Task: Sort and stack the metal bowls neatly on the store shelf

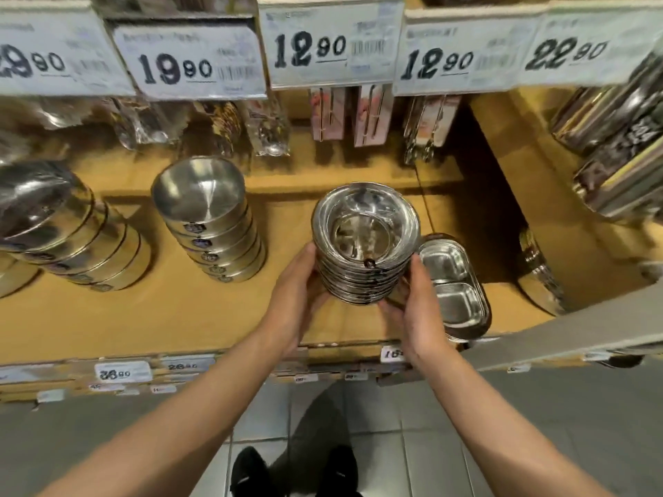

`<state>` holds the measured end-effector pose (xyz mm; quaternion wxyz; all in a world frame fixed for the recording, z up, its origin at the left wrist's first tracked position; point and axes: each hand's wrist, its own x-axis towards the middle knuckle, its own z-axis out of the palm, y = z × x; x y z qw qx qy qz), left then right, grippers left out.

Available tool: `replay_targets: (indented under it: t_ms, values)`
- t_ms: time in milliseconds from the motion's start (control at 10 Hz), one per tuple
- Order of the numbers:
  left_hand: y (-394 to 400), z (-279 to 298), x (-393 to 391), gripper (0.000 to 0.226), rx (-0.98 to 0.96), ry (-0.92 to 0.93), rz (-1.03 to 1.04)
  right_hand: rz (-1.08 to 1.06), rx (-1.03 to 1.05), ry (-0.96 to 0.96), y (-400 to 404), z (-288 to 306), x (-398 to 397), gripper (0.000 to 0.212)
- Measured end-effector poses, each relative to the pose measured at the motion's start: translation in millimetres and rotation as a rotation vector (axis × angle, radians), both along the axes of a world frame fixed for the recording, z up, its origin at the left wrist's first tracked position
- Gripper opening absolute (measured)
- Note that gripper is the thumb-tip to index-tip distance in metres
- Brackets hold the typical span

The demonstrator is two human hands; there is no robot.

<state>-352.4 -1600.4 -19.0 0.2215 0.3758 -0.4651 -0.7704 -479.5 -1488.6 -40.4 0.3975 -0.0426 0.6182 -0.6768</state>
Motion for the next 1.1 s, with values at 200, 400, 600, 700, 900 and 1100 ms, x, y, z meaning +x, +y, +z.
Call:
replay_targets:
  t_ms: [200, 400, 600, 700, 900, 1100]
  values:
    - [-25, 1, -25, 0.043, 0.037, 0.024, -0.006, 0.027, -0.071, -0.056, -34, 1, -23, 0.030]
    - [-34, -3, -34, 0.043, -0.005, 0.014, -0.023, 0.028, -0.055, -0.009, -42, -1, -31, 0.030]
    - [-31, -6, -35, 0.034, -0.024, -0.038, -0.004, 0.019, -0.040, 0.006, -40, 3, -29, 0.045]
    - [-28, -7, -34, 0.034, -0.037, -0.047, 0.002, 0.020, -0.045, 0.004, -39, 4, -27, 0.035]
    - [-25, 1, -29, 0.036, -0.041, -0.033, -0.029, 0.044, -0.056, 0.003, -35, 10, -24, 0.030]
    - [-21, -2, 1, 0.036, 0.041, -0.103, 0.062, 0.090, 0.045, 0.011, -13, 16, -20, 0.032]
